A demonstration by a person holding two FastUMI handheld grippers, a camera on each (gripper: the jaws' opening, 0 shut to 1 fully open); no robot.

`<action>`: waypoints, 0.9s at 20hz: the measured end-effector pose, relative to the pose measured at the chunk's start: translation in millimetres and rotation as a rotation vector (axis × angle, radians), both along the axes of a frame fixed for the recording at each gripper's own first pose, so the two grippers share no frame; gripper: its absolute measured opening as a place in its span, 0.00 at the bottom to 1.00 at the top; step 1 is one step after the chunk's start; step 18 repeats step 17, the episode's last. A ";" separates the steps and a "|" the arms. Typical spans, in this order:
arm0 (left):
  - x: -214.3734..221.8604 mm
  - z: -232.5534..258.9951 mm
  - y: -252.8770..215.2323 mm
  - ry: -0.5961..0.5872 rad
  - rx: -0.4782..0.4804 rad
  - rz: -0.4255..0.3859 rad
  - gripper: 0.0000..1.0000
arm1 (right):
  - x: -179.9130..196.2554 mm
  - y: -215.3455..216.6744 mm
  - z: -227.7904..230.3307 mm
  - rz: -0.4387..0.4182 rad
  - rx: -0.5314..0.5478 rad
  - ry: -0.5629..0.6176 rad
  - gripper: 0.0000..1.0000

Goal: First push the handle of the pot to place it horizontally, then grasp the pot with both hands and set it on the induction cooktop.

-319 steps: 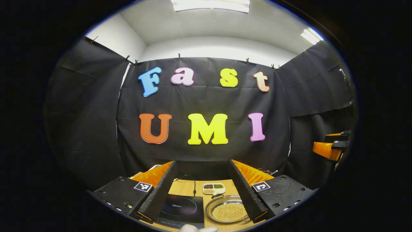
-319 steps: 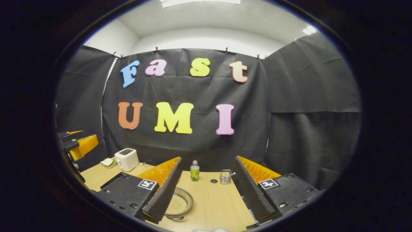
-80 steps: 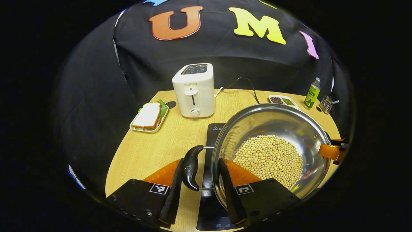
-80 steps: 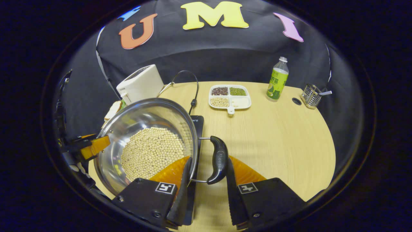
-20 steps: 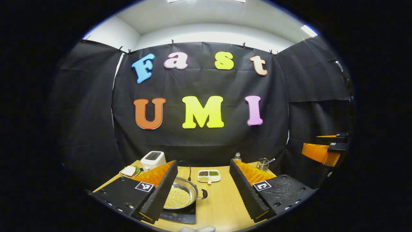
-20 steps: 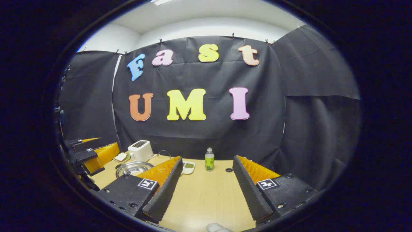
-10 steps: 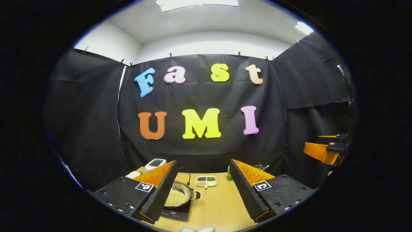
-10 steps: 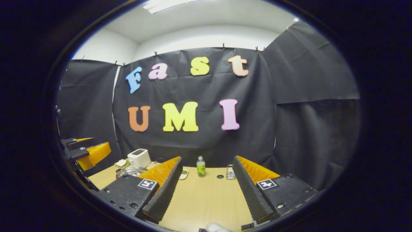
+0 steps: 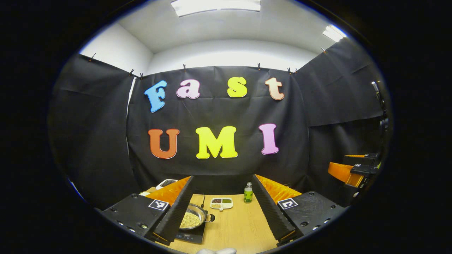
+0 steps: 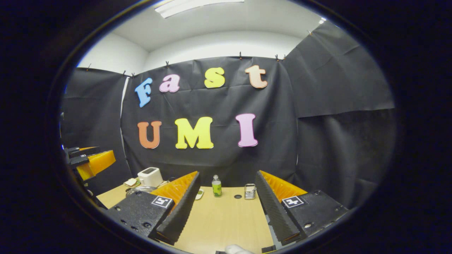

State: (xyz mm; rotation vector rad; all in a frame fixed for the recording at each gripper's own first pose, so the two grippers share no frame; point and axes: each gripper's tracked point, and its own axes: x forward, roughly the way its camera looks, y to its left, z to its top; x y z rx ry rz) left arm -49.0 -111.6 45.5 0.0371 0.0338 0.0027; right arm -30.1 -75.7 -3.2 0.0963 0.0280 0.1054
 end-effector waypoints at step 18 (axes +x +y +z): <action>0.0 0.6 8.4 -0.004 -0.012 0.007 0.96 | -2.5 -7.2 -3.1 -0.007 -0.008 0.015 0.98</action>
